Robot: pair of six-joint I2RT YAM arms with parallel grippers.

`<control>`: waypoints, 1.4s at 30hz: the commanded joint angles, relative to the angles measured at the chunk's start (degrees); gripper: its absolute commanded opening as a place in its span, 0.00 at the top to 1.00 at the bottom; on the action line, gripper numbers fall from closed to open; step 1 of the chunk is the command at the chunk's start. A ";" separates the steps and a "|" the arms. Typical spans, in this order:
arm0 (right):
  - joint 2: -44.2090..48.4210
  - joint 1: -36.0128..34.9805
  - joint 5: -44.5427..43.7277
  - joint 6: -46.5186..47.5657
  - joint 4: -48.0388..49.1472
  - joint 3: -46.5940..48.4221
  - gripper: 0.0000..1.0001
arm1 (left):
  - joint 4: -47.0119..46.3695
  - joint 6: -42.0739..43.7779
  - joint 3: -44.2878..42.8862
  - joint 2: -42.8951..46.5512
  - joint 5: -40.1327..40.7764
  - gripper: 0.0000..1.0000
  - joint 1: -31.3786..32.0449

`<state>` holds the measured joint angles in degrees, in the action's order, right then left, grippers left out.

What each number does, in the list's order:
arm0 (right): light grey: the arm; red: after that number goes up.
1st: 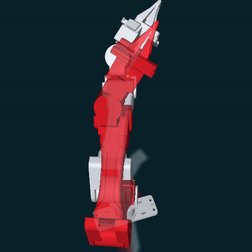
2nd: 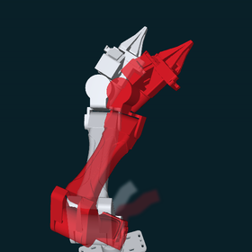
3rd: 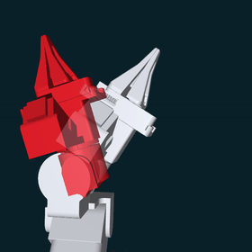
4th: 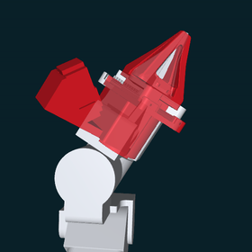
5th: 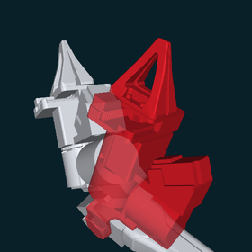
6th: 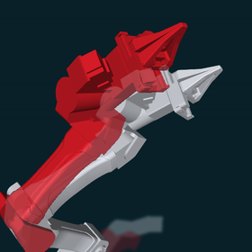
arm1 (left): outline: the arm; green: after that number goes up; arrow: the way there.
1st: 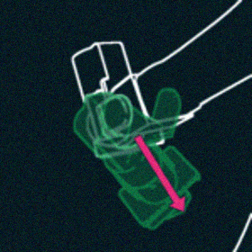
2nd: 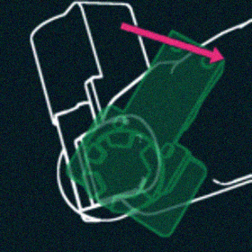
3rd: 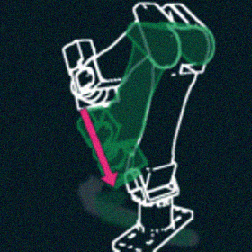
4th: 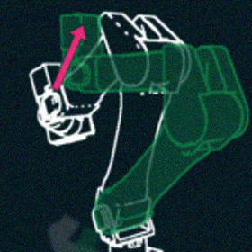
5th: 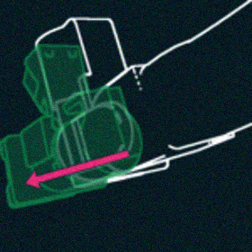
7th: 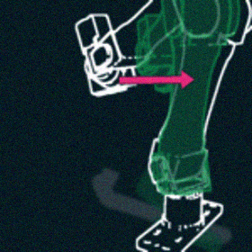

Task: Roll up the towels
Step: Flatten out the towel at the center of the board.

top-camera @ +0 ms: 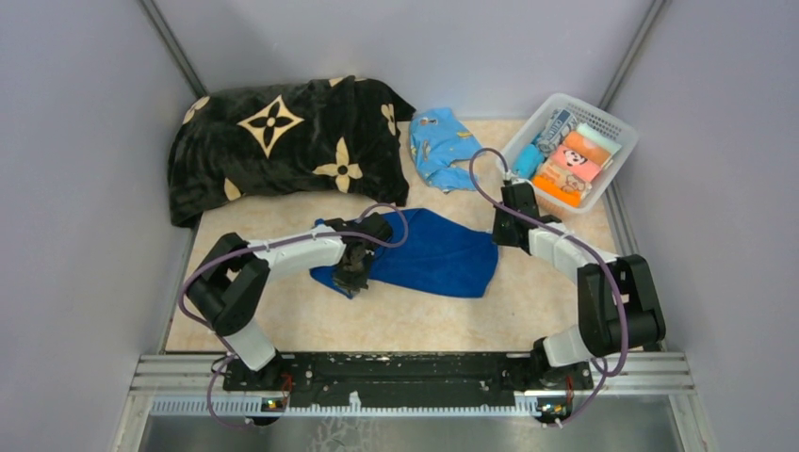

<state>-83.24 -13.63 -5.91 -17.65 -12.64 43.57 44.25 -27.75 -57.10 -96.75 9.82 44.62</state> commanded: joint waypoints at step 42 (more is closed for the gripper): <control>37.85 0.15 -2.34 10.84 -19.53 14.87 1.00 | -0.39 18.71 -12.41 39.96 22.34 0.96 -16.56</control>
<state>-37.23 -13.74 -3.40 -7.05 -38.96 65.12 48.84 -14.15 -76.71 -48.97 34.00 28.49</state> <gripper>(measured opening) 0.009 0.058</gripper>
